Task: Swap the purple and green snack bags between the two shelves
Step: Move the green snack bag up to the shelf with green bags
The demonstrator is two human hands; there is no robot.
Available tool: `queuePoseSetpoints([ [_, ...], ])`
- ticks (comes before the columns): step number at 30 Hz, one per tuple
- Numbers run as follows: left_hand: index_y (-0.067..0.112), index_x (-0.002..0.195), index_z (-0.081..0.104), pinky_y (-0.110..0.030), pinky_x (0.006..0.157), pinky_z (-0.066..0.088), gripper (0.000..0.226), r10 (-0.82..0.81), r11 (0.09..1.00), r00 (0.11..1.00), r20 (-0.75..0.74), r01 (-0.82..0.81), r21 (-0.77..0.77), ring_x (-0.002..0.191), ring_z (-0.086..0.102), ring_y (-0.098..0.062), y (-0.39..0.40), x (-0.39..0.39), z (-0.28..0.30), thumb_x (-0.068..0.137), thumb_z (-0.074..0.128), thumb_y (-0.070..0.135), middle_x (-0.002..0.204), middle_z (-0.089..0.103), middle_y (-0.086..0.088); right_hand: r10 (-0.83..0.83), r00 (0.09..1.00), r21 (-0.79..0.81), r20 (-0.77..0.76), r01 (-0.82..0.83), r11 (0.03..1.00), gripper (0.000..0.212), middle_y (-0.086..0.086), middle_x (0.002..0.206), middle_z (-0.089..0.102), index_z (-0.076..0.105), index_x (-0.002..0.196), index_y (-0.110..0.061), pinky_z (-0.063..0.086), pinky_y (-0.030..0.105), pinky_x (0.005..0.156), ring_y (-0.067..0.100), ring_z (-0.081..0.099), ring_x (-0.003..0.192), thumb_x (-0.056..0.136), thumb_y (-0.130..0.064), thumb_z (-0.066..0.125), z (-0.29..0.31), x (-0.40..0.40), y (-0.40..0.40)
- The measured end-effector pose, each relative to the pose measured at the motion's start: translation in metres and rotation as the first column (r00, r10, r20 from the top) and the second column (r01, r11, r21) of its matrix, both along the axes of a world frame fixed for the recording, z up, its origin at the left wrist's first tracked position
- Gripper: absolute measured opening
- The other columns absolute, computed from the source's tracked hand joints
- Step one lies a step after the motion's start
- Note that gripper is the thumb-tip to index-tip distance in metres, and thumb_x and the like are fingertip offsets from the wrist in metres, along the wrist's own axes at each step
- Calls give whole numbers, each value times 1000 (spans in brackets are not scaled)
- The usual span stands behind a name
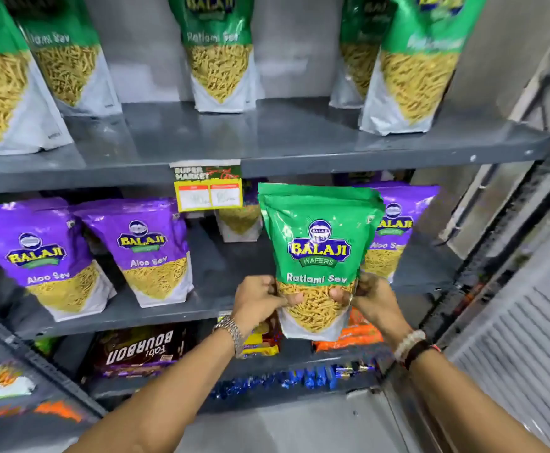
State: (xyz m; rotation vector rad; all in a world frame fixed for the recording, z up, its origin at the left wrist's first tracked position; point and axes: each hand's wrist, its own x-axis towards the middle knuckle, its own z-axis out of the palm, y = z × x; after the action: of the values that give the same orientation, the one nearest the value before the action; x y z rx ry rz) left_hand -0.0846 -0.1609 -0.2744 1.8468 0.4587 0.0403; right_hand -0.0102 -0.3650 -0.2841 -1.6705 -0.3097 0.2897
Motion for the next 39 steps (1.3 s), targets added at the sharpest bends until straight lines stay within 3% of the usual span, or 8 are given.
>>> queuePoseSetpoints([
  [6, 13, 78, 72, -33, 64, 52, 70, -82, 989, 983, 163, 61, 132, 64, 66, -13, -19, -4, 65, 29, 84, 62, 71, 74, 0, -74, 990, 30, 123, 70, 997, 39, 11, 92, 75, 72, 86, -11, 53, 45, 88, 24, 69, 90, 51, -24, 86, 64, -6, -32],
  [10, 17, 67, 69, -17, 56, 50, 44, -100, 980, 953, 287, 44, 196, 53, 60, 2, -15, 0, 130, 41, 88, 48, 57, 70, 8, -82, 963, 65, 257, 68, 996, 22, 0, 83, 75, 71, 78, -17, 56, 34, 81, 14, 67, 80, 60, -12, 81, 133, -2, -29],
  [14, 16, 78, 74, -43, 80, 59, 66, -72, 975, 900, 429, -28, 222, 78, 73, -15, 2, 12, 188, 31, 84, 61, 74, 78, -1, -78, 930, 136, 359, 30, 990, 26, -2, 85, 74, 69, 90, -11, 57, 19, 72, 5, 69, 76, 65, -10, 78, 198, 4, -14],
  [19, 19, 84, 75, -27, 79, 56, 59, -42, 961, 867, 496, -101, 258, 79, 71, -6, 21, 23, 246, 39, 83, 57, 77, 77, 2, -96, 896, 159, 433, 29, 987, 26, 5, 94, 71, 68, 92, -10, 54, 13, 69, 1, 67, 71, 68, -13, 77, 251, 31, 20],
  [24, 14, 97, 71, -38, 87, 57, 96, 34, 965, 860, 509, -160, 206, 86, 71, -13, 46, 47, 265, 19, 79, 70, 90, 77, -2, -115, 891, 147, 438, 55, 988, 34, 10, 102, 69, 64, 100, -4, 53, 12, 65, 2, 63, 73, 69, -13, 77, 272, 66, 59],
  [27, 15, 89, 72, -40, 86, 57, 61, 76, 964, 868, 491, -190, 186, 86, 71, -15, 55, 58, 263, 41, 85, 50, 89, 77, -4, -120, 891, 159, 437, 55, 986, 42, 21, 113, 65, 58, 109, 5, 51, 8, 60, -1, 65, 71, 71, -4, 74, 271, 83, 82],
  [31, 28, 68, 67, -37, 84, 57, 22, 100, 949, 841, 532, -242, 203, 83, 70, -13, 69, 75, 254, 57, 83, 39, 81, 73, 1, -134, 902, 177, 410, 65, 982, 43, 24, 116, 63, 55, 111, 6, 52, 8, 64, 19, 62, 88, 73, -3, 71, 262, 102, 106],
  [39, 11, 127, 48, -42, 102, 47, 78, 46, 941, 861, 506, -207, 267, 116, 59, -26, 89, 95, 234, 62, 82, 36, 131, 60, -12, -92, 890, 13, 446, 96, 995, 61, 11, 118, 64, 50, 116, -12, 47, 45, 99, 24, 60, 108, 64, -19, 80, 236, 113, 125],
])
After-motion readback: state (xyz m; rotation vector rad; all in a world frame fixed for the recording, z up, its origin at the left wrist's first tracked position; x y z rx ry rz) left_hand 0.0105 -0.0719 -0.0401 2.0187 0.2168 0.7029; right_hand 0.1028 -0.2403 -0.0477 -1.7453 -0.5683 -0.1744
